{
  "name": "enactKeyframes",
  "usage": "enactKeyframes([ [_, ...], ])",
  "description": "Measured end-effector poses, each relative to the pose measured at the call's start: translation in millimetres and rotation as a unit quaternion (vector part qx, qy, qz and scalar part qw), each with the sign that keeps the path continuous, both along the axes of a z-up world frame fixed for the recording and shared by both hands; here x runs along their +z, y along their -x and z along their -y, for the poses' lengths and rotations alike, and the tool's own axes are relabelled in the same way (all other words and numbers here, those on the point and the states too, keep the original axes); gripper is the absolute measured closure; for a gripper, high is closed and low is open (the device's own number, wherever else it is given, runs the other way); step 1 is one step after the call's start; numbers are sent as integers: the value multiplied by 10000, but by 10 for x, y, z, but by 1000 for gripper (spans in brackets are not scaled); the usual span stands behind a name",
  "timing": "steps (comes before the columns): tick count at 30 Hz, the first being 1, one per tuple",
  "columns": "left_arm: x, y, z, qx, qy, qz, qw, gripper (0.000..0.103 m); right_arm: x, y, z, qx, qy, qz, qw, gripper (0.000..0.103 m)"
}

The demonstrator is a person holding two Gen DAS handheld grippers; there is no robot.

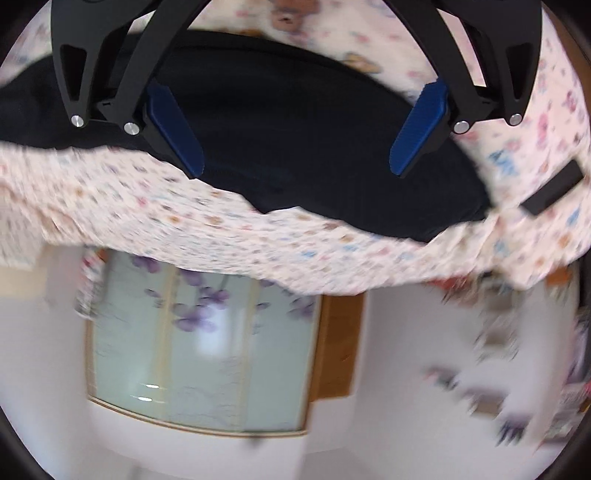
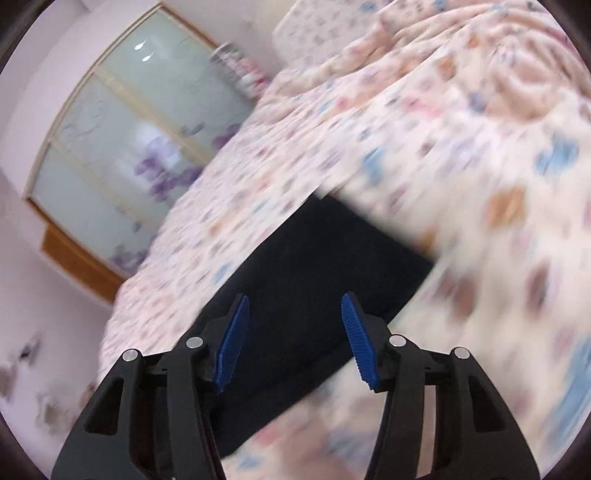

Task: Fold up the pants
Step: 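Open the right gripper and release the folded hems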

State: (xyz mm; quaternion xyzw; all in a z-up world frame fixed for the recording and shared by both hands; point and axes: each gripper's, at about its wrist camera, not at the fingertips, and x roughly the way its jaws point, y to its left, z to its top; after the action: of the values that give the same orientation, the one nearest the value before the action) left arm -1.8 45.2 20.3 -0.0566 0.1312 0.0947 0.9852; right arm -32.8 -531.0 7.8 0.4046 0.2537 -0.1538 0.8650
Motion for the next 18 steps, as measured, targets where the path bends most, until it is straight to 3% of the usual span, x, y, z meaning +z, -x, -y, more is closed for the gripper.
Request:
enactKeyframes([
  [2,-6,-39,93,-257,-125,-82,9996,2,-70,-33,211,-30,69,-136,9999,52],
  [5,-20,-81,115,-482,-108,-120,9987,2,-210,-186,92,-53,201,-353,9992,52],
  [10,-67,-123,47,-555,79,-204,9982,2,-250,-132,-21,213,133,-803,9965,57],
  [13,-99,-192,33,-517,147,-365,9979,2,-262,-189,-183,413,526,-1193,9906,58],
  [14,-113,-188,20,-512,170,-395,9978,2,-294,-226,-194,452,595,-1312,9885,60],
  [16,-129,-199,2,-498,225,-428,9976,2,-331,-283,-252,512,865,-1577,9824,76],
  [18,-141,-201,-23,-488,282,-454,9974,2,-293,-284,-317,600,1089,-1646,9785,82],
])
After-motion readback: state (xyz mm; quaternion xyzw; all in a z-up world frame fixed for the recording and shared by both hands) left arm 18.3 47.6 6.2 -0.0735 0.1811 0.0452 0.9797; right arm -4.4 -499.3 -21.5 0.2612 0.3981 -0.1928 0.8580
